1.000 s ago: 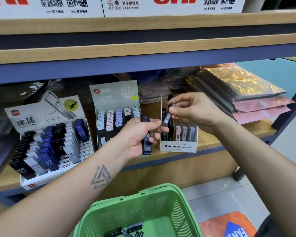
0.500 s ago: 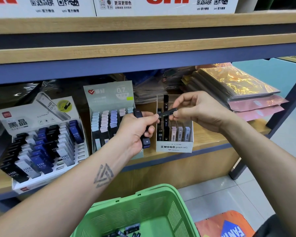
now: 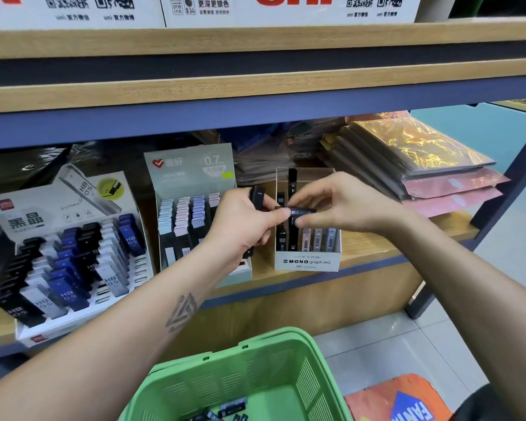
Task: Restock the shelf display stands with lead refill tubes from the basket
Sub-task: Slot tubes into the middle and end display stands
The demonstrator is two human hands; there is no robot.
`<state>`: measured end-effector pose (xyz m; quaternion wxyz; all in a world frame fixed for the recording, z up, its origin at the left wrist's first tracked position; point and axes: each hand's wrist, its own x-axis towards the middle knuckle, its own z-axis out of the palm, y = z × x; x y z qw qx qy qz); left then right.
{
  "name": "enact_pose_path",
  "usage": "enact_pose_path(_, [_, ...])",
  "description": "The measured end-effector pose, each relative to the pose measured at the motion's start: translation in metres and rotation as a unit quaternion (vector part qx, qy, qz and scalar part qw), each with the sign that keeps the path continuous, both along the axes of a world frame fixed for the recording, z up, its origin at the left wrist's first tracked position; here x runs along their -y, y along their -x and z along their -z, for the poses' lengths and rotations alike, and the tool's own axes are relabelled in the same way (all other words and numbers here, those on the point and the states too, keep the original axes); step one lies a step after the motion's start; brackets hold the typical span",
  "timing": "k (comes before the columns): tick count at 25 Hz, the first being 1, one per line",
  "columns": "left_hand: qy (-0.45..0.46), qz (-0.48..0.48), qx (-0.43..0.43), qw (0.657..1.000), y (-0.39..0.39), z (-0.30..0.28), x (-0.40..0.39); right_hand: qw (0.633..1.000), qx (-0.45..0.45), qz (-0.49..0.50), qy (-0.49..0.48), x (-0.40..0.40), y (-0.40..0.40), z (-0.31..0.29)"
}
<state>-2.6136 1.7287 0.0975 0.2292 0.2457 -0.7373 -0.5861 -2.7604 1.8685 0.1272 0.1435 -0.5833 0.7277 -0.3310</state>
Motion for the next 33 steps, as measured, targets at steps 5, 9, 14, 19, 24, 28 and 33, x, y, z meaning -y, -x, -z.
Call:
enact_pose_path(5, [-0.033, 0.035, 0.014, 0.999, -0.002, -0.004, 0.002, 0.991, -0.129, 0.016, -0.014, 0.014, -0.009, 0.001])
enact_pose_path(9, [-0.166, 0.035, -0.021, 0.985, -0.004, -0.008, 0.007, 0.984, -0.112, 0.119, 0.073, 0.015, 0.0, -0.004])
enact_pose_path(14, [-0.164, 0.054, -0.014, 0.985, -0.012, -0.006, 0.014, 0.972, -0.157, 0.155, 0.084, 0.031, 0.0, -0.004])
enact_pose_path(19, [-0.147, 0.064, -0.009, 0.987, -0.017, -0.006, 0.013, 0.97, -0.15, 0.167, 0.089, 0.039, -0.003, -0.005])
enact_pose_path(24, [-0.14, 0.066, -0.006, 0.988, -0.02, -0.005, 0.014, 0.973, -0.19, 0.127, -0.02, 0.043, -0.002, -0.006])
enact_pose_path(28, [-0.168, 0.068, 0.012, 0.983, -0.019, 0.0, 0.012, 0.977, -0.153, 0.149, 0.012, 0.04, -0.006, -0.008])
enact_pose_path(33, [-0.272, 0.108, 0.049, 0.955, -0.015, 0.003, 0.01, 0.962, -0.199, 0.183, 0.045, 0.044, -0.006, 0.001])
